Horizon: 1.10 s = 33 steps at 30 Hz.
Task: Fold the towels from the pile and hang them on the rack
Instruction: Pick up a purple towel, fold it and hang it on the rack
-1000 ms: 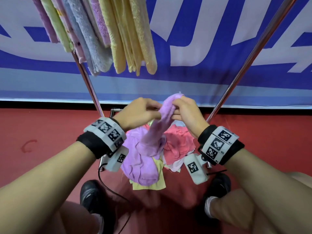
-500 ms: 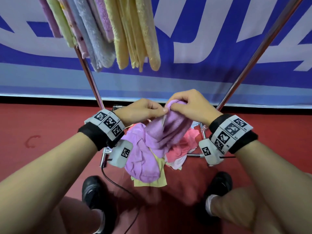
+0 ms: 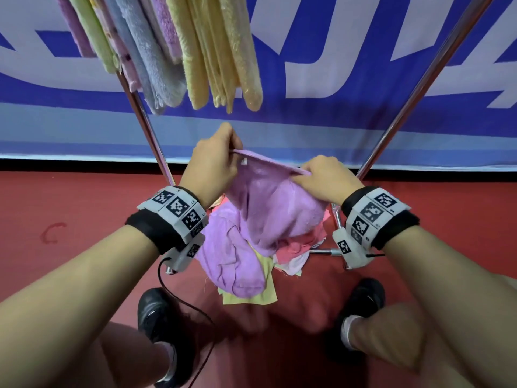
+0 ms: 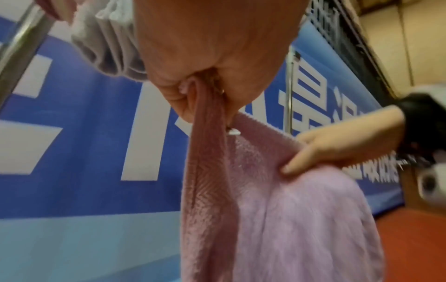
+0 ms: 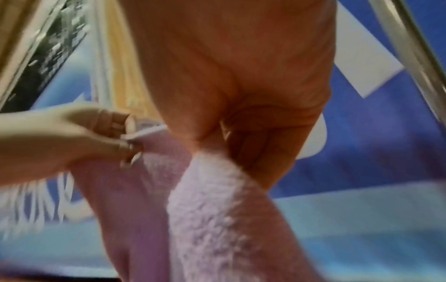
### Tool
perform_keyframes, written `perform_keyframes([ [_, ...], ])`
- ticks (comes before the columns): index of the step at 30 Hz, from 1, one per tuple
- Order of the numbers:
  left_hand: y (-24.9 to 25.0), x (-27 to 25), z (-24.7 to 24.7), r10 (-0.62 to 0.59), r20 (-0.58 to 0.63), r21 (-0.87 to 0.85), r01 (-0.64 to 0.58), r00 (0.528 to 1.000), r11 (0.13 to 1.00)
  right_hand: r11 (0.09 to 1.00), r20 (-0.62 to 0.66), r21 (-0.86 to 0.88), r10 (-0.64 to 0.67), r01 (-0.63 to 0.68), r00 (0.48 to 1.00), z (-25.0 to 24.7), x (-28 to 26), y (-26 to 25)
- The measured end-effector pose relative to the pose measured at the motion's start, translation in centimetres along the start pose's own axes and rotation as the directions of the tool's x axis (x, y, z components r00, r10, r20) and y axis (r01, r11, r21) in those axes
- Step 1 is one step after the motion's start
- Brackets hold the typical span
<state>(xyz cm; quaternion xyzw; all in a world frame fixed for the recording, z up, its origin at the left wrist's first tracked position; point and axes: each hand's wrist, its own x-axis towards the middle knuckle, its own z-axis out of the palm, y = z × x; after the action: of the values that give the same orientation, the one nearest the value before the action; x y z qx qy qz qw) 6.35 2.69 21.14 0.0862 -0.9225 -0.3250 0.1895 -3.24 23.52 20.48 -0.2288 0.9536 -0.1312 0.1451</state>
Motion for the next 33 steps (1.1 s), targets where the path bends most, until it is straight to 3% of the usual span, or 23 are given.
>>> perform_keyframes([
  [2,0.1,-0.5,0.5,0.029,0.029,0.024,-0.030,0.999,0.999,0.945,0.025,0.322,0.055,-0.060,0.998,-0.5,0.0,-0.5],
  [3,0.3,-0.8,0.9,0.042,0.045,0.025,-0.043,0.998,0.999,0.822,0.074,0.559,0.082,-0.109,0.994,-0.7,-0.3,-1.1],
  [5,0.8,-1.3,1.8,0.047,0.072,0.001,-0.047,0.996,0.999,0.461,0.231,0.858,0.046,-0.226,0.972,-0.9,-1.0,-2.4],
  [7,1.0,-1.4,2.5,0.006,0.104,-0.048,-0.001,0.995,0.999,0.285,0.307,0.917,-0.057,-0.279,0.950,-0.5,-1.1,-2.9],
  [10,0.9,-1.2,2.6,-0.100,0.150,-0.193,0.128,0.984,0.973,0.189,0.302,0.942,-0.122,-0.276,0.946,-0.2,-0.7,-3.2],
  [13,0.7,-1.0,2.3,-0.084,0.191,-0.153,0.115,0.978,0.982,0.273,0.174,0.949,-0.046,-0.155,0.984,-0.2,-0.6,-3.4],
  [17,-0.1,-1.4,2.6,0.025,0.240,0.027,-0.033,0.970,0.999,0.533,0.042,0.846,-0.005,-0.033,0.999,-0.6,-0.8,-3.4],
  [20,-0.4,-1.4,2.8,0.043,0.180,0.084,-0.059,0.983,0.995,0.675,-0.042,0.738,0.042,0.003,0.998,-1.1,-0.7,-2.8],
  [23,-0.2,-1.1,2.4,0.008,0.148,0.097,-0.023,0.989,0.995,0.739,-0.119,0.673,0.065,0.032,0.991,-1.4,-0.8,-2.2],
  [26,0.2,-1.2,2.5,-0.056,0.203,-0.007,0.059,0.978,0.998,0.782,-0.198,0.619,0.064,0.074,0.978,-1.2,-1.0,-2.3],
  [28,0.9,-1.6,2.9,-0.080,0.241,-0.069,0.099,0.967,0.993,0.810,-0.210,0.581,0.049,0.084,0.976,-0.9,-1.1,-2.7],
  [33,1.1,-1.6,3.1,-0.062,0.206,0.011,0.061,0.977,0.998,0.869,-0.179,0.479,-0.042,0.124,0.983,-1.3,-1.2,-2.7],
])
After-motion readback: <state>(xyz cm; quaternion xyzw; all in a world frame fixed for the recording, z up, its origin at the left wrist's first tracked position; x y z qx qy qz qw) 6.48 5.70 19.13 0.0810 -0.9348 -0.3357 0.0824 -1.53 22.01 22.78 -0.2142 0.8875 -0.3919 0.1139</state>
